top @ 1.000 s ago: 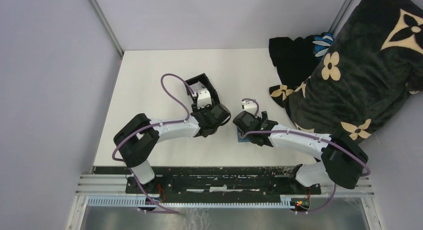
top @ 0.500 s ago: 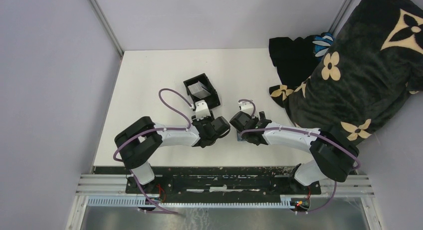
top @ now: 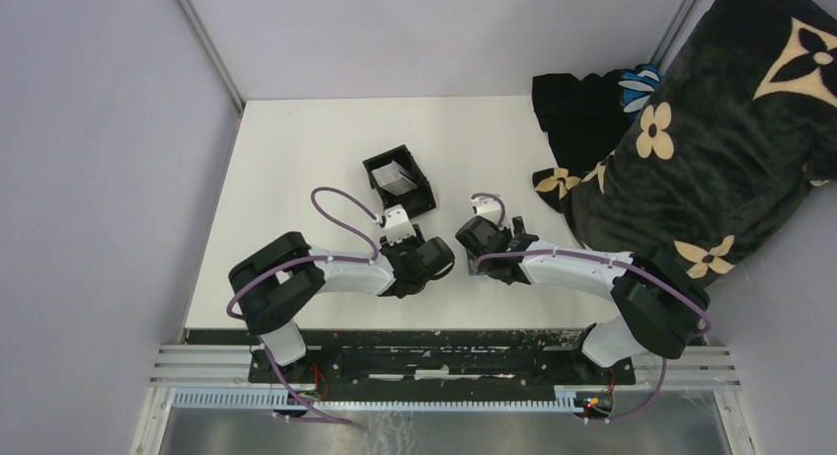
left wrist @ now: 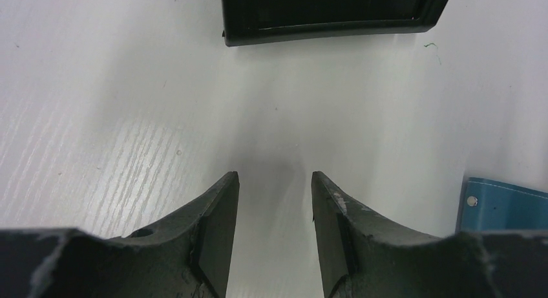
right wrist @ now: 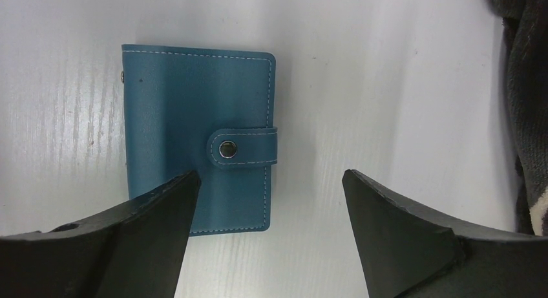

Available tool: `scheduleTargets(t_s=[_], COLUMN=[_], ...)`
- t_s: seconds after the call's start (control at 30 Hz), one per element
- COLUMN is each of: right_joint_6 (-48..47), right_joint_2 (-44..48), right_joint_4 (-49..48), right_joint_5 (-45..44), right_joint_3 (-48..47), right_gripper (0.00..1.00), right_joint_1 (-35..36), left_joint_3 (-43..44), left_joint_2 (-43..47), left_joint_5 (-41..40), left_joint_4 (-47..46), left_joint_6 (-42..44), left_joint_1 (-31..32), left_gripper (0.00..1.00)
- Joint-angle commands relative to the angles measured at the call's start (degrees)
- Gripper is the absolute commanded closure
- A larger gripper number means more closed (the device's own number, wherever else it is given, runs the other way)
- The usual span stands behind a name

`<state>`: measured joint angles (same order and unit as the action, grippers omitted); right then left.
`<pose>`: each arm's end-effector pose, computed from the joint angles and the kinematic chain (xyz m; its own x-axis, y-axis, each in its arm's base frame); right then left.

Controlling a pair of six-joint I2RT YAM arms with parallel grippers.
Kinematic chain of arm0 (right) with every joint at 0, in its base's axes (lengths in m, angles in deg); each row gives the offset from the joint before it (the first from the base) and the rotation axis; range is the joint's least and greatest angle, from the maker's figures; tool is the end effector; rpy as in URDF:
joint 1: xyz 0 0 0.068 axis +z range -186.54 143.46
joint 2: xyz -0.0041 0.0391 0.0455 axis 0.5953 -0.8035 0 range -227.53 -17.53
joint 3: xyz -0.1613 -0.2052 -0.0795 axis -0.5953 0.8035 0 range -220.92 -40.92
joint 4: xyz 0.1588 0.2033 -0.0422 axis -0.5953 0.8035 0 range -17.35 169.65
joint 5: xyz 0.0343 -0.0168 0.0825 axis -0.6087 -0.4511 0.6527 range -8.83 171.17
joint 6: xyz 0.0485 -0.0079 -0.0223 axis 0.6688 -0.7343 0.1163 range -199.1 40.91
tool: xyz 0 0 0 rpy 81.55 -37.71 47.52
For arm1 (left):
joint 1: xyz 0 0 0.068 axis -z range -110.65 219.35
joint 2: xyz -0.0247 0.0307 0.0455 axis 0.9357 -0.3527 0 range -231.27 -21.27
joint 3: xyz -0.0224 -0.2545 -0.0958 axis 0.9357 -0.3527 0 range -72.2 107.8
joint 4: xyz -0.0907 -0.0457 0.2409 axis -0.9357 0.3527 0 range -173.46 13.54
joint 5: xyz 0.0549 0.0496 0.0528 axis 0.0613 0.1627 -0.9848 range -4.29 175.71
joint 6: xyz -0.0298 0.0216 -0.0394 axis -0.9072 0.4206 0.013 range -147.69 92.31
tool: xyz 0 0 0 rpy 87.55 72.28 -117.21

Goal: Put the credit cards into the card holder
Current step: Open the card holder at the center of the board.

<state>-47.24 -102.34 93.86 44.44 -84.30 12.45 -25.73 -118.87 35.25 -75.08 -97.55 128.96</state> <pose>0.1911 0.1871 0.1683 -0.7191 -0.1821 -0.6706 -0.0528 0.9766 -0.2086 0.1777 -0.2488 0.1389 -0.4797 -0.3633 -0.7987 -0.2883 0.9250 -0.2476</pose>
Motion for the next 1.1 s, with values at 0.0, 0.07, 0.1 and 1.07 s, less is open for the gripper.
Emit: scheduleTargets(t_s=[0.0,0.07,0.1,1.07], right_joint_6=[-1.2,-1.5,-1.6,-4.0], right_joint_2=[1.4,1.0,0.7,-9.5], right_joint_4=[-1.8,-2.3,-2.4,-5.6], right_joint_5=[-0.3,-0.3,0.0,6.4], right_joint_3=[-1.6,-1.8,-1.8,-3.2], right_gripper=[0.10,0.10,0.10,0.23], right_joint_1=[-0.3,-0.6,-0.8,-4.6], left_joint_3=[-0.3,-0.2,-0.2,-1.7], left_joint_2=[-1.0,-1.4,-1.6,-5.3], left_joint_5=[-1.3,-1.2,-1.1,0.3], left_joint_4=[-3.7,-4.3,-4.6,-23.5], left_joint_6=[-3.8,-3.8,-3.8,4.6], left_joint_1=[0.2,0.3,0.3,0.3], left_gripper=[0.48,0.48,0.48,0.47])
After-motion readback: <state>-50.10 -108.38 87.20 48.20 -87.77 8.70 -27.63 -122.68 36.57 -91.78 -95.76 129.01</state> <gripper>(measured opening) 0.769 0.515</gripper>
